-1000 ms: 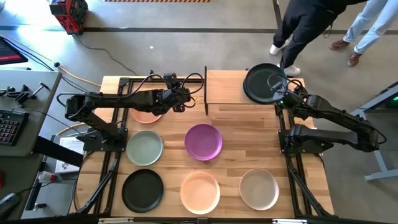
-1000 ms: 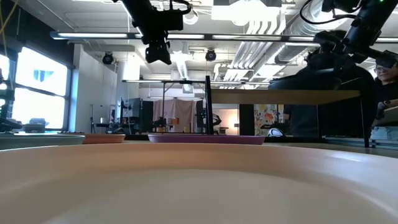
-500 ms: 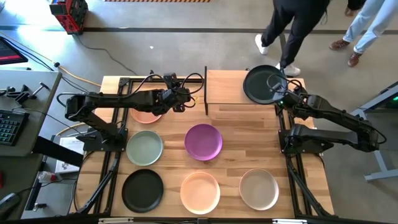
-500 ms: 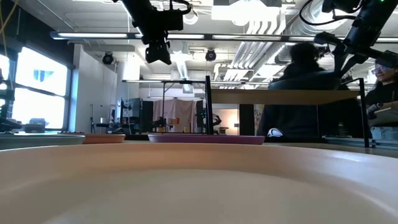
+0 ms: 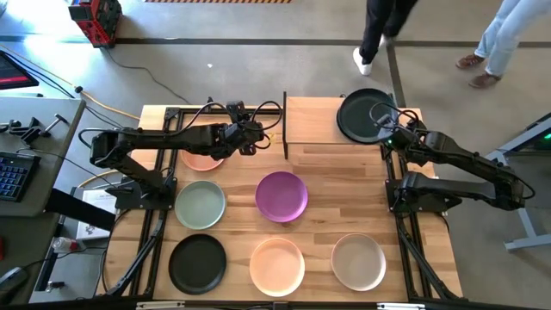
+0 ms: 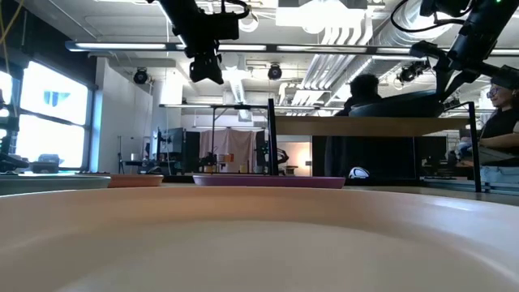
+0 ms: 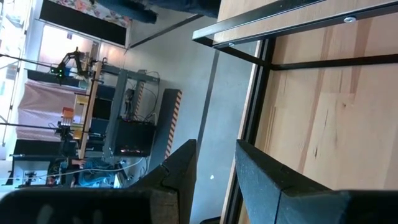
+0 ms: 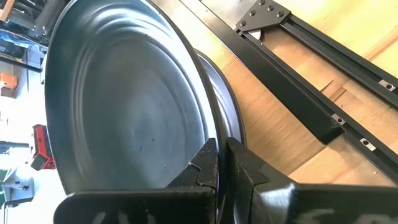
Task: Place and stack plates onto a shelf
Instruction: Stack the top black plate on top of the black plate on the shelf
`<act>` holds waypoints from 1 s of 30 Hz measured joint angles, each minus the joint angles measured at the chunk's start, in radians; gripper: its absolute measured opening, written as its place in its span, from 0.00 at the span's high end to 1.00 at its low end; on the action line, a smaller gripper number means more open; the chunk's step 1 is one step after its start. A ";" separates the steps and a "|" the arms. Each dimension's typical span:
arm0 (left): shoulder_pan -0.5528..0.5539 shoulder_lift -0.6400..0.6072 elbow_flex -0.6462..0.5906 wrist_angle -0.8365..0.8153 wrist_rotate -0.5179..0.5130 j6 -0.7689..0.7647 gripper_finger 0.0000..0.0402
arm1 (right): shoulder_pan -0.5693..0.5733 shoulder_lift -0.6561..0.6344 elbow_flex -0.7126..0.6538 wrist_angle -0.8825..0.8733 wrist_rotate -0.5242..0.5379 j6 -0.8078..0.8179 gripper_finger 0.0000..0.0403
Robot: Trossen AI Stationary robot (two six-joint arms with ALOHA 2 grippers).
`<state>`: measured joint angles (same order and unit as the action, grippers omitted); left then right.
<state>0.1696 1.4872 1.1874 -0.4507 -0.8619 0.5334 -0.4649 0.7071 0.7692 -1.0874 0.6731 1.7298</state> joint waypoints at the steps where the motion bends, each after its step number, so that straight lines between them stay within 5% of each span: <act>1: 0.000 0.000 0.000 0.000 0.000 -0.001 0.75 | 0.000 0.000 0.000 0.000 0.000 0.001 1.00; 10: 0.000 0.000 0.000 0.000 0.000 0.002 0.75 | 0.000 0.000 0.000 0.000 0.005 0.017 0.99; 21: 0.000 0.000 0.000 0.000 0.000 0.002 0.75 | 0.000 -0.001 0.000 0.007 0.023 -0.013 0.77; 30: 0.000 0.000 0.000 0.000 0.000 0.002 0.75 | 0.000 -0.008 0.001 0.108 0.021 -0.097 0.74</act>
<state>0.1697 1.4872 1.1873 -0.4507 -0.8619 0.5350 -0.4648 0.6989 0.7700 -0.9796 0.6938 1.6331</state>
